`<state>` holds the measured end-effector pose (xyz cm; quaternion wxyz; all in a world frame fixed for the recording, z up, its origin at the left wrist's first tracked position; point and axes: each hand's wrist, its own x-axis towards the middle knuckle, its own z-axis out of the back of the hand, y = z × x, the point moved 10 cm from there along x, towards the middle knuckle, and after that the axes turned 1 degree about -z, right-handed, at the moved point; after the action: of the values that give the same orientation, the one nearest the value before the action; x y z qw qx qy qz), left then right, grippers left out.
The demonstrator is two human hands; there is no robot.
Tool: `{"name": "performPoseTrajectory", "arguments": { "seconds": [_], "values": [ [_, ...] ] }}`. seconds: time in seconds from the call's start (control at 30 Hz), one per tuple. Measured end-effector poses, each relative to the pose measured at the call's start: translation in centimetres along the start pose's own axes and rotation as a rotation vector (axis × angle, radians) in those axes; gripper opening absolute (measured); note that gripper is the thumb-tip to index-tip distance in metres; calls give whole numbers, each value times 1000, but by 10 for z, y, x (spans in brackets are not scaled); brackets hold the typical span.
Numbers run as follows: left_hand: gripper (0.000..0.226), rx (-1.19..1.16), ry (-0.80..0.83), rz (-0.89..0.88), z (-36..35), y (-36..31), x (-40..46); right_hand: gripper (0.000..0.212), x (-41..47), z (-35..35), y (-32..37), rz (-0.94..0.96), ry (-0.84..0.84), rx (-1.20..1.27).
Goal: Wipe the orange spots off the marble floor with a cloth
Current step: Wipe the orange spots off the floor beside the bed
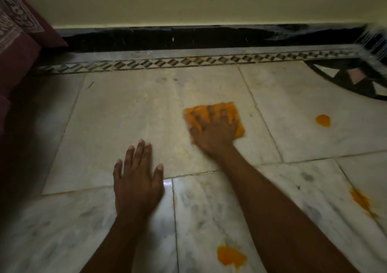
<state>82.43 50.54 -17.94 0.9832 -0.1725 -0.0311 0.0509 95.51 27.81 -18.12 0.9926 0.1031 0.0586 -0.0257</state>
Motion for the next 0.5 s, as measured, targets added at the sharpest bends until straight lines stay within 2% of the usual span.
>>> {"name": "performPoseTrajectory", "arguments": {
  "seconds": [0.07, 0.1, 0.13, 0.2, 0.27, 0.37, 0.43, 0.5],
  "values": [
    [72, -4, 4, 6, 2, -1, -1, 57, -81, -9, 22, 223, -76, -33],
    [72, -10, 10, -2, 2, -2, -2, 57, -122, -12, 16, 282, -104, -21],
    [72, -19, 10, -12, 2, -4, -2, 57, -150, -12, -4, 264, -121, -25],
    [72, -34, 5, -14, 3, -3, -3, 59, -156, -3, -53, 117, -145, -39],
    [71, -33, 7, -21, 3, -2, -1, 60, -121, 6, -79, -85, -133, -39],
    [69, -62, -16, -56, 2, -4, -9, 59, -77, 2, -56, -222, -47, 85],
    [67, -87, -20, -123, 5, -7, -25, 56, -97, -5, -21, -95, -111, 68],
    [66, -42, 5, -195, 4, -11, -53, 55, -168, -9, -2, 85, -202, -17]
  ]
}}
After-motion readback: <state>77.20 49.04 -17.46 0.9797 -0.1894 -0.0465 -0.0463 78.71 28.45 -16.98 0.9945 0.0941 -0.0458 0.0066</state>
